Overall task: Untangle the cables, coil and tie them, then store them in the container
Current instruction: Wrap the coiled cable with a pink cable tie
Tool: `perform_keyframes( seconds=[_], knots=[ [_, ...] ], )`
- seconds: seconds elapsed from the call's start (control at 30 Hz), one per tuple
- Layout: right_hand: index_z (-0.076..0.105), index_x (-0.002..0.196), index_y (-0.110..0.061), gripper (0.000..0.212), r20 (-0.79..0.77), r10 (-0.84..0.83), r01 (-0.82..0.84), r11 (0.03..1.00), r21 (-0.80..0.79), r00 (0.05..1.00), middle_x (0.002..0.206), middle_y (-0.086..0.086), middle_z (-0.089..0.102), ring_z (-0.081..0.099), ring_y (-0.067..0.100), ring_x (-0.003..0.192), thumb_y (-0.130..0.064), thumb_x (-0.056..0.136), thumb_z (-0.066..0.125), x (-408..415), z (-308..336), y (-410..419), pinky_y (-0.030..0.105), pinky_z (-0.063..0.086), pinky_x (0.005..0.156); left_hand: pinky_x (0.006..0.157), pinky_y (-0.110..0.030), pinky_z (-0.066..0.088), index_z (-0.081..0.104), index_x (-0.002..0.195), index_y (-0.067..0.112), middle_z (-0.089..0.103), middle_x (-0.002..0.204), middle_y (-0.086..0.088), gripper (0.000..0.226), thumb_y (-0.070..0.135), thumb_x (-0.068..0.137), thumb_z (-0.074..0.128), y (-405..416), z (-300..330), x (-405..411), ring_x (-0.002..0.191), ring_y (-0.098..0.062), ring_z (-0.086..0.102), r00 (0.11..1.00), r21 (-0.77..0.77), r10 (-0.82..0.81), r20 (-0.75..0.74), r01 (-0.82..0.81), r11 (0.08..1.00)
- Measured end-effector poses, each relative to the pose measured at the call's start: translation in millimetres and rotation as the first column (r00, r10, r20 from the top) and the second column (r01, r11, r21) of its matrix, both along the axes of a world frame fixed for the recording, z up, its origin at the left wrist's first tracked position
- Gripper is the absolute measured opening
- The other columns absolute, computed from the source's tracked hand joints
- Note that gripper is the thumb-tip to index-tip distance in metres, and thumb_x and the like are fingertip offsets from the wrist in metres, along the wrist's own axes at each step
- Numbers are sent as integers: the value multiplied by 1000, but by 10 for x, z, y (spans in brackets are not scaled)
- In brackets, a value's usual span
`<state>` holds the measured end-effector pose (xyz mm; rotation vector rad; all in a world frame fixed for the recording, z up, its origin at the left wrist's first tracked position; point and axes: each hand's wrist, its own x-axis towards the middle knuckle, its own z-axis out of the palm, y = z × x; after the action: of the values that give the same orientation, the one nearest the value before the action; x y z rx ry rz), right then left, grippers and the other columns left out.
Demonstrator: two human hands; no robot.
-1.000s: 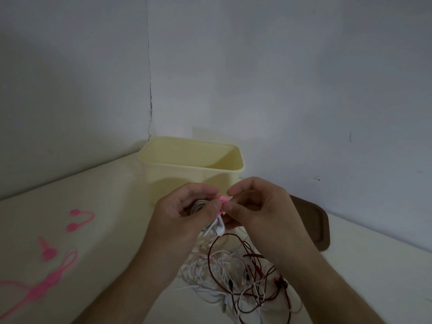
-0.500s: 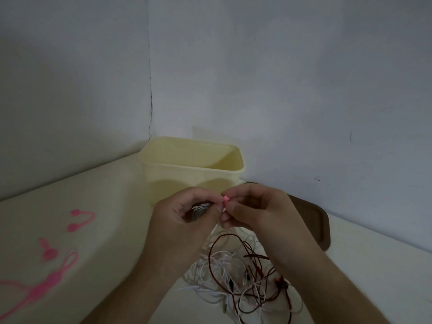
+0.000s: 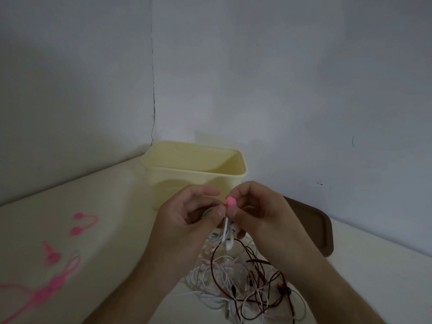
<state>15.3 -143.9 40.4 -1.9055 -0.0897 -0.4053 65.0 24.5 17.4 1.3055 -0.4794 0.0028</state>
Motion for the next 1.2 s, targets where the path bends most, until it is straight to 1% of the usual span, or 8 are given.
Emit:
perform_keyframes(
  seconds=[0.17,0.27,0.43,0.57,0.67,0.8,0.97,1.2],
  knots=[
    [65,84,-17,18,-55,-65,62,997,-43,996,79,13,73,69,37,75,-9,98,72,-22,1,-22,60,61,70,79,-25,56,63,127,31,81,97,-1,39,10,96,71,-18,27,13,91,-14,75,999,146,-42,21,38,989],
    [60,86,-15,18,-56,-98,95,994,-58,994,78,6,74,70,28,73,-8,99,69,-39,34,-4,58,62,74,81,-30,52,55,136,49,78,88,6,43,27,100,66,7,12,151,85,-7,72,992,243,118,54,-128,962],
    [68,89,-14,16,-23,-134,134,991,-9,991,78,8,76,73,28,68,-2,99,70,-80,120,-43,48,65,74,69,-35,49,22,150,65,71,75,2,60,43,103,52,184,2,412,67,-8,64,926,605,309,215,-375,702],
    [74,90,-13,15,-20,-168,168,984,62,986,79,12,78,74,38,73,-4,100,69,-111,202,-39,46,65,71,76,-41,57,58,108,44,72,71,8,9,48,102,52,246,29,393,70,-11,69,889,543,386,245,-456,705],
    [67,92,-2,12,-7,-241,237,951,201,971,77,17,78,75,43,73,-4,103,64,-148,296,-38,48,64,66,75,-44,60,60,84,30,74,64,8,20,44,99,60,222,0,301,61,-10,72,902,504,401,160,-424,753],
    [62,98,0,9,10,-260,247,926,286,965,77,14,80,75,25,64,-6,105,63,-170,442,18,39,60,63,73,-44,60,61,78,25,75,61,8,22,38,94,67,147,-26,218,58,-13,72,911,486,404,81,-390,782],
    [66,103,3,7,-12,-269,256,899,355,963,79,19,79,79,34,70,-2,105,62,8,460,112,38,67,69,72,-48,60,64,77,26,75,64,10,21,39,93,69,97,-58,191,60,-15,73,909,451,411,64,-394,801],
    [78,117,-22,34,-121,-57,62,997,40,991,109,-6,82,77,9,105,3,100,62,295,206,219,38,59,105,70,-49,60,61,82,35,75,64,8,14,40,94,67,77,-99,195,60,-17,73,910,404,401,105,-407,819]
  ],
)
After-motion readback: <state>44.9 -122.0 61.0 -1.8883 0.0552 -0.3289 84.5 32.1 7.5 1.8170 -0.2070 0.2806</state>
